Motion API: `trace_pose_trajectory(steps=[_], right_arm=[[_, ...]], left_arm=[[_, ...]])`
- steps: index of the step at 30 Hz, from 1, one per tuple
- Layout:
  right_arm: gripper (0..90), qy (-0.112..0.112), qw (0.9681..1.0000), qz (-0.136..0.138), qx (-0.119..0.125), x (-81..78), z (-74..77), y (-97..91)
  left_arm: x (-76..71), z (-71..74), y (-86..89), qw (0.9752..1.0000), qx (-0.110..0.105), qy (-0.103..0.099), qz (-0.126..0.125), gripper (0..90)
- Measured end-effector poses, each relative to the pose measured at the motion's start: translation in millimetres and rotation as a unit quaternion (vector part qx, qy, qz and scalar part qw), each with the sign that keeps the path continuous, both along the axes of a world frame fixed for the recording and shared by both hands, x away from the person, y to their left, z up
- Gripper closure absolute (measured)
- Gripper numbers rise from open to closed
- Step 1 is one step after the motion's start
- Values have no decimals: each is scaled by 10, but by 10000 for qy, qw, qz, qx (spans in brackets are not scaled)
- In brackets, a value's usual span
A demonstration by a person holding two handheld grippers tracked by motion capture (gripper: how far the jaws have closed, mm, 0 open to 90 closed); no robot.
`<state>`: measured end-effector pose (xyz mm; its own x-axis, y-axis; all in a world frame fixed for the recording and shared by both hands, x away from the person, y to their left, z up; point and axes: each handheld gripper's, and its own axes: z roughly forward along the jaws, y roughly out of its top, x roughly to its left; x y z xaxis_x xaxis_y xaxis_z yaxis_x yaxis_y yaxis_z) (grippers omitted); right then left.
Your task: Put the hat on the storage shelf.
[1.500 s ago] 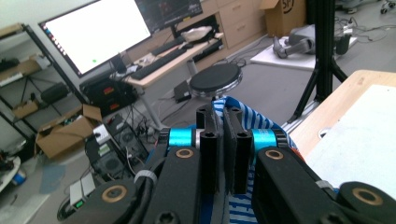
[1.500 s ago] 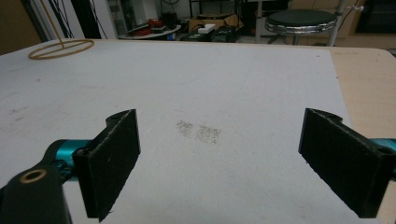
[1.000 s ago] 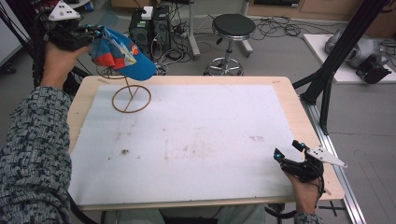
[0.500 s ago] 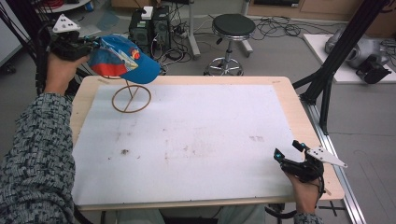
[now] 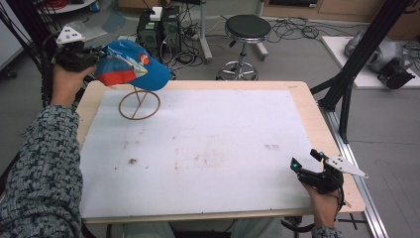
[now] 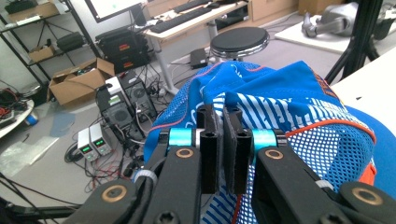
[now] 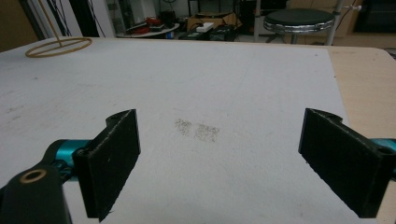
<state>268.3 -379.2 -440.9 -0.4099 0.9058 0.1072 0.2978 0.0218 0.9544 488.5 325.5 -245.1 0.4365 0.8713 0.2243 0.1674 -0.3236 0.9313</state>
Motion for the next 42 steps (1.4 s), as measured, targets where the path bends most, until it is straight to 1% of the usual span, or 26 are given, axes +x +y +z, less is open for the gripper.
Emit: trace_pose_trajectory(steps=[2, 3, 8, 9, 11, 13, 14, 16, 17, 19, 21, 25, 28, 29, 31, 33, 34, 35, 37, 40, 41, 42], right_arm=[[117, -65, 10000, 23, -44, 9, -6, -12], [117, -58, 10000, 20, -39, 9, -6, -12], [117, -54, 10000, 22, -48, 11, -4, -5], [117, -49, 10000, 21, -50, 10, -3, 0], [117, -42, 10000, 18, -51, 10, -3, 2], [117, -33, 10000, 12, -41, 7, -3, 0], [117, -47, 10000, 20, -47, 7, -3, -3], [117, 4, 10000, 4, -22, -1, -1, -3], [117, -55, 10000, 11, -32, 5, -4, -6], [117, -45, 10000, 18, -28, 4, -5, -7], [117, -31, 10000, 17, -42, 5, -5, -8], [117, -31, 10000, 21, -43, 4, -5, -8], [117, -35, 10000, 20, -63, 9, -7, -11], [117, -35, 10000, 20, -63, 9, -7, -11], [117, -46, 10000, 20, -63, 10, -5, -5], [117, -37, 10000, 10, -68, 7, -4, -2], [117, -51, 10000, 21, -68, 11, -6, -4], [117, -44, 10000, 16, -60, 11, -6, -3], [117, -47, 10000, 15, -59, 11, -5, -4], [117, -53, 10000, 25, -67, 12, -6, -3], [117, -53, 10000, 25, -67, 12, -6, -3], [117, -46, 10000, 19, -54, 10, -3, 0]], left_arm=[[-13, -33, 25, 10000, -88, -11, -45, 860], [-20, -56, 30, 9999, -136, -34, -56, 860], [-29, -90, 19, 9997, -209, -95, -97, 859], [-31, -100, 14, 9994, -283, -128, -128, 857], [-28, -110, 10, 9995, -263, -147, -135, 855], [-18, -131, 23, 9996, -249, -123, -80, 854], [-15, -135, 30, 9996, -268, -107, -57, 855], [-13, -140, 38, 9995, -283, -109, -70, 857], [-13, -143, 43, 9995, -274, -108, -60, 858], [-12, -149, 53, 9996, -280, -84, -27, 860], [-17, -160, 77, 9994, -328, -91, -17, 863], [-25, -180, 100, 9994, -335, -79, -3, 864], [-26, -209, 116, 9992, -384, -74, 21, 864], [-25, -215, 116, 9992, -404, -82, 18, 864], [-28, -225, 108, 9992, -379, -125, 8, 860], [-29, -236, 104, 9991, -393, -150, -32, 838], [-29, -236, 104, 9991, -393, -150, -32, 811], [-29, -244, 90, 9990, -418, -157, 3, 749], [-30, -245, 88, 9990, -425, -141, 1, 673], [-39, -246, 85, 9989, -456, -138, -31, 615], [-44, -244, 87, 9988, -469, -132, -35, 615], [-49, -241, 90, 9986, -503, -142, -60, 563]])
